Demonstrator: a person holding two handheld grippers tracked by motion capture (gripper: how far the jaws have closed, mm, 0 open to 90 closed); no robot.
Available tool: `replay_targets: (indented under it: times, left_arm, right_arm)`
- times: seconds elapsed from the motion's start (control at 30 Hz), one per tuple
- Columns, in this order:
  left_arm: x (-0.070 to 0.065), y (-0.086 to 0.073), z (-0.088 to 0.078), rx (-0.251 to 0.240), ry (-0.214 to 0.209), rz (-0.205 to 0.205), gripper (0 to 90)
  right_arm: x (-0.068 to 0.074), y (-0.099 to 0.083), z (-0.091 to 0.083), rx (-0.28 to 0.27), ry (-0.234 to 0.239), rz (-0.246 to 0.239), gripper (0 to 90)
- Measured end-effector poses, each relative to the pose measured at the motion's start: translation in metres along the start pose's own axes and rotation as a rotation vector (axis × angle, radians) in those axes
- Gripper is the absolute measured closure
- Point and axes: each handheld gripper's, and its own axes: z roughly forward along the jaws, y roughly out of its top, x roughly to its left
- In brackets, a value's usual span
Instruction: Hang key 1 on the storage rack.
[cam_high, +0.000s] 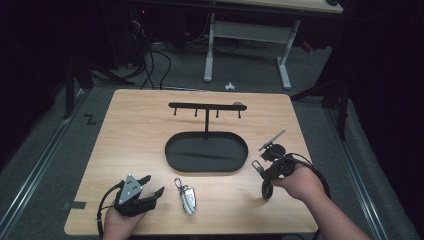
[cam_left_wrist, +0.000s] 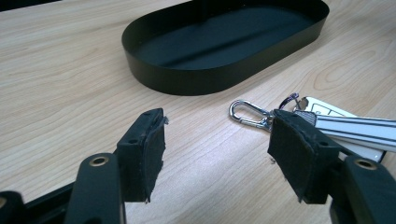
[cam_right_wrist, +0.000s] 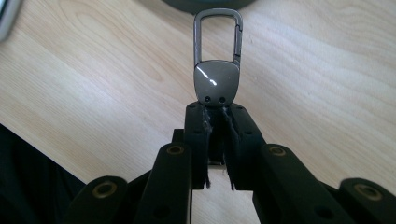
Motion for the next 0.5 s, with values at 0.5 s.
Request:
replay_targets:
  times: [0.5]
  left_arm:
    - [0.003, -0.007, -0.017, -0.013, 0.026, -0.013, 36.8]
  right_arm:
    - [0.015, 0.028, -0.007, -0.038, -0.007, -0.034, 80.4]
